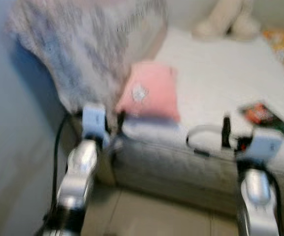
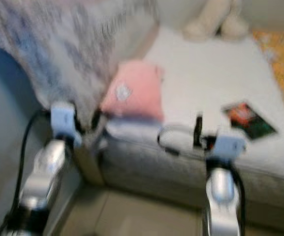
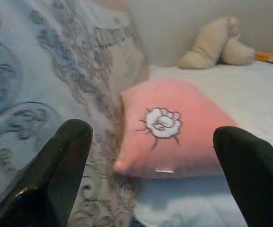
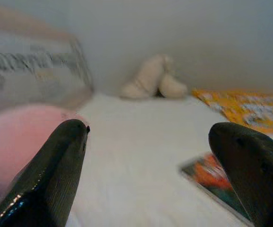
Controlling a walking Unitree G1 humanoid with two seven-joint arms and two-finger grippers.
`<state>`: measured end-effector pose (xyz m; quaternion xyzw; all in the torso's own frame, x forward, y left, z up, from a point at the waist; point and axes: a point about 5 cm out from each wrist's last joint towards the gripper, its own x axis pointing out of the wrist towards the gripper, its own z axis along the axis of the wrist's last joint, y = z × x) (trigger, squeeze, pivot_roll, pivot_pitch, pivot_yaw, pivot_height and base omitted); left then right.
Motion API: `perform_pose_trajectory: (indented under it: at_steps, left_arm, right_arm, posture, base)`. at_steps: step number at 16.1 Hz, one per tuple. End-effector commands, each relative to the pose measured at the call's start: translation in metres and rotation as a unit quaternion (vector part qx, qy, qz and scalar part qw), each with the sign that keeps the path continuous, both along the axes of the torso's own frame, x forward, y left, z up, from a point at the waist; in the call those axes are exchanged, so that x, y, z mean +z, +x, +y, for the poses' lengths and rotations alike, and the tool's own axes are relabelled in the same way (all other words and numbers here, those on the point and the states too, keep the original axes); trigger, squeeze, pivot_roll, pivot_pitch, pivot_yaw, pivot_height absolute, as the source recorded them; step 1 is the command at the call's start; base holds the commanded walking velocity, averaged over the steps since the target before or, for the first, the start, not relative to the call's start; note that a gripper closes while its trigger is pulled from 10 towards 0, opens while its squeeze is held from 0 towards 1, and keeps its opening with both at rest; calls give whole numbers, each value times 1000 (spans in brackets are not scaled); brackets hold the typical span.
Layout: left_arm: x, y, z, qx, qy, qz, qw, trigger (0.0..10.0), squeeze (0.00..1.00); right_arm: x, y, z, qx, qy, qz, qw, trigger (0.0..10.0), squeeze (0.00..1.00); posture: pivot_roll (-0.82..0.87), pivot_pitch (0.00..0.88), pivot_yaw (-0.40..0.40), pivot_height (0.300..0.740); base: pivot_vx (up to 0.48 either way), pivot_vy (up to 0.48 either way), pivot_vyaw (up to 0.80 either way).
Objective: Clean up the room
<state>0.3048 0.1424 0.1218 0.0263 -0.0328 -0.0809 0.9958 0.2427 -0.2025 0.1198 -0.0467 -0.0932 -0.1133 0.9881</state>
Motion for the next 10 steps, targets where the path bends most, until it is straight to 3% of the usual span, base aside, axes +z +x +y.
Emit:
perform_pose_trajectory:
  at_steps: [1, 7, 10]
  left_arm:
    - [2, 6, 0, 4, -2, 4, 1000, 10000, 0]
    - [-7, 4, 1, -7, 5, 24, 1000, 10000, 0]
    - [-6, 7, 2, -1, 3, 24, 1000, 10000, 0]
  right_arm:
    - [1, 2, -4, -8, 16, 2, 1000, 10000, 0]
    - [-14, -6, 2, 2, 38, 33, 999, 10000, 0]
    - [-16, -2, 5, 13, 43, 41, 998, 10000, 0]
  posture:
    - [-80, 0, 55, 740]
    - [-78, 0, 67, 740]
    - [-77, 0, 75, 740]
  base:
    - [480, 0, 0]
    - [480, 0, 0]
    - [455, 0, 0]
